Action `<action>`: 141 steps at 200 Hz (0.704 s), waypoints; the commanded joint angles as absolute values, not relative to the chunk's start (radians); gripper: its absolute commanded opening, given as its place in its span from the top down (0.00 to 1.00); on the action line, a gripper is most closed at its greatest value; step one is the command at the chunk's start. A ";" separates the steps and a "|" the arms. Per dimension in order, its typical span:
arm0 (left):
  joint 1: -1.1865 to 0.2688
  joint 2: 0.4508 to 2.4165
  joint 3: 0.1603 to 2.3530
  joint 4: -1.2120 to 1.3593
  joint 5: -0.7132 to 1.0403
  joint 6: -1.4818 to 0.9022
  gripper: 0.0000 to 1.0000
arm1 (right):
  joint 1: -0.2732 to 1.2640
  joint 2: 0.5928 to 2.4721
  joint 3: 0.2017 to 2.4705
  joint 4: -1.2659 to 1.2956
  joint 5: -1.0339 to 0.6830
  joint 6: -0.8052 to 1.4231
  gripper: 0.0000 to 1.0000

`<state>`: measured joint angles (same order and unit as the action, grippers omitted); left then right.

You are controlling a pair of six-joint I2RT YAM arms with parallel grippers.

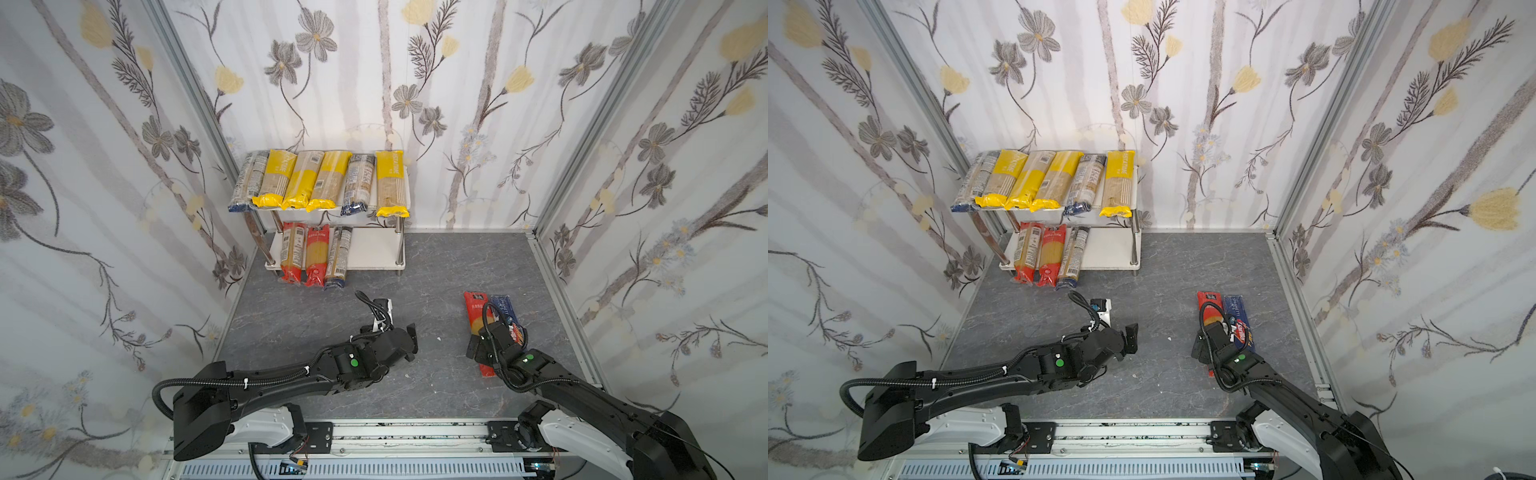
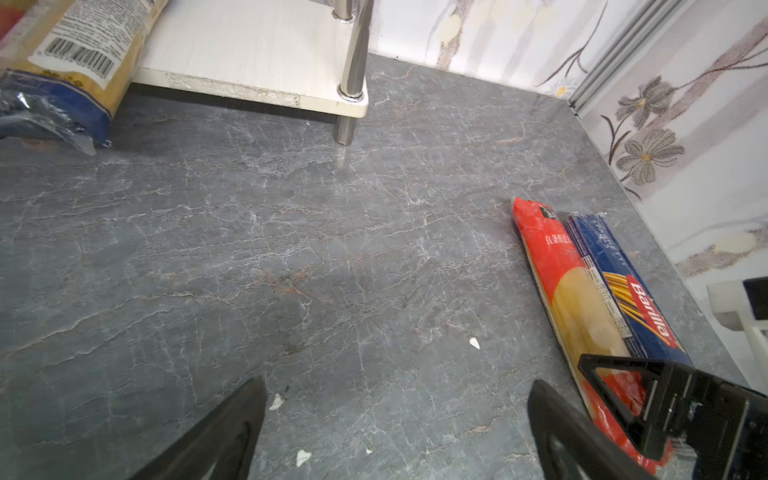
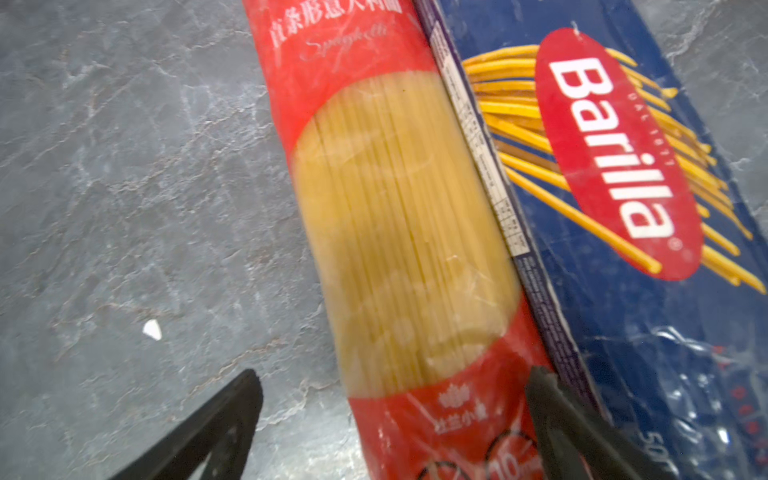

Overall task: Place and organize the pasta boxes and bags onto the shelf
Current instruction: 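Close the right gripper on the red spaghetti pack and lift it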

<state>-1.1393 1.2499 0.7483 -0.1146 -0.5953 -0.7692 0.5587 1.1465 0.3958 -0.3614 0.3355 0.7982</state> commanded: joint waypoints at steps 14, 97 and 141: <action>-1.070 1.205 0.697 -0.031 -0.574 -0.708 0.00 | 0.535 1.231 0.434 -0.359 0.302 0.779 0.00; -0.917 0.901 0.503 -0.021 -0.525 -0.689 0.00 | 0.625 1.493 0.562 -0.280 0.160 0.742 0.12; -0.880 0.792 0.427 -0.021 -0.472 -0.698 0.00 | 0.713 1.679 0.730 -0.323 0.204 0.723 0.28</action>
<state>-0.8890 0.8349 0.4526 -0.0425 -0.5026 -0.6880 0.6746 1.6043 0.6605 -0.3470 0.2523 0.7326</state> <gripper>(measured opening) 0.997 0.761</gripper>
